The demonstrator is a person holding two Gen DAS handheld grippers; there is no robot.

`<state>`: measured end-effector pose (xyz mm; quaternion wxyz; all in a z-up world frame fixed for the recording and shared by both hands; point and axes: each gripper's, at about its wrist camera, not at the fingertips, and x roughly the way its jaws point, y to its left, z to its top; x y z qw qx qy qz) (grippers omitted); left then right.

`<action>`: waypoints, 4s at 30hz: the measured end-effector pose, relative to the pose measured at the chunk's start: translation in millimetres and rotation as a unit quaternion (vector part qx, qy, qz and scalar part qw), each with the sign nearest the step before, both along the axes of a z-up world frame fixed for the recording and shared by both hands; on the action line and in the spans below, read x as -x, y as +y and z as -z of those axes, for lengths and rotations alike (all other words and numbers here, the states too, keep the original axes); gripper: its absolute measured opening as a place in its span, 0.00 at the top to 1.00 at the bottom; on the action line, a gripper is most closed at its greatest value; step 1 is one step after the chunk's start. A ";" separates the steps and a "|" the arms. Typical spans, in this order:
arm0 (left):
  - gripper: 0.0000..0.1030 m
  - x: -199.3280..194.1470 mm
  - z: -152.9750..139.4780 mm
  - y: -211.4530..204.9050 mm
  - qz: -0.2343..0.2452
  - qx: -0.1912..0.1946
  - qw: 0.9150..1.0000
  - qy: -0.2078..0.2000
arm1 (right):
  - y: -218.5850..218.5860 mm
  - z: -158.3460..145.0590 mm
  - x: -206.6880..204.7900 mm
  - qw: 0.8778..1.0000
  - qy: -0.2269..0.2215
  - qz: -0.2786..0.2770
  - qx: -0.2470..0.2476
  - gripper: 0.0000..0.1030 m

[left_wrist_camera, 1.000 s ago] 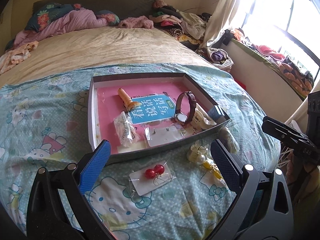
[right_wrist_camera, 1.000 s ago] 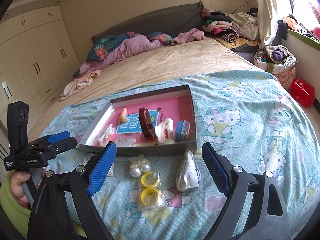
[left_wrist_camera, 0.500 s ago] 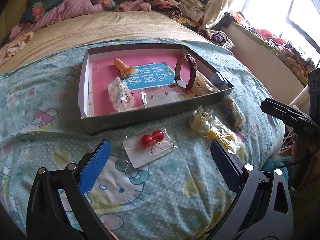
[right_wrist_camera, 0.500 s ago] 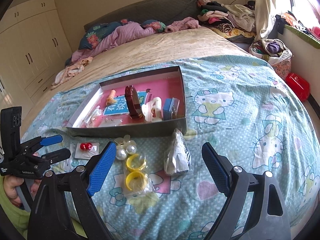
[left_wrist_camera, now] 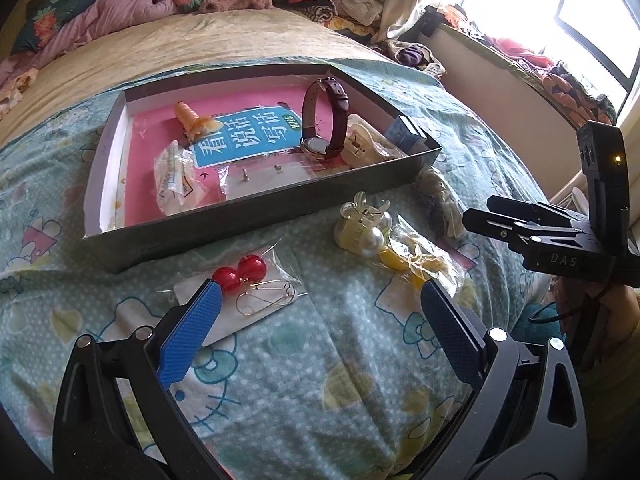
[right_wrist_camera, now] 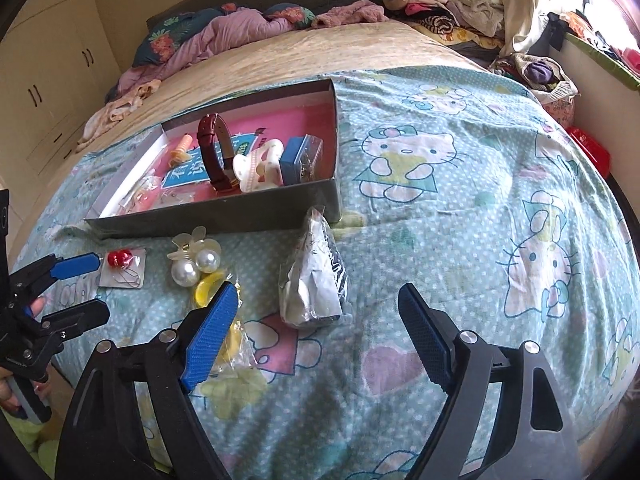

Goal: Organize jewelry
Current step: 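Grasp a clear plastic bag with the right gripper while the left grasps the cream pearl hair clip, then carry the bag over the box with the right gripper while the left carries the pearl clip there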

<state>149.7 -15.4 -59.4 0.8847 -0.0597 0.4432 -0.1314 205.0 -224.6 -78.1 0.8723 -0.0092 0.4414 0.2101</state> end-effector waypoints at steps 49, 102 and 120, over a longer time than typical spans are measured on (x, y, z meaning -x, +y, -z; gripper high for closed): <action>0.76 -38.8 -10.7 -20.1 0.021 0.057 0.998 -0.016 | -8.6 -16.1 3.4 0.997 -0.012 -0.035 -0.066 0.68; 0.76 -62.1 -38.5 102.4 -0.108 0.024 0.991 -0.073 | 136.6 -73.6 -26.3 0.984 -0.071 -0.145 -0.069 0.68; 0.76 -81.1 -21.9 101.7 -0.113 -0.006 0.992 -0.062 | 149.1 -36.6 -55.4 0.989 -0.038 -0.136 -0.040 0.68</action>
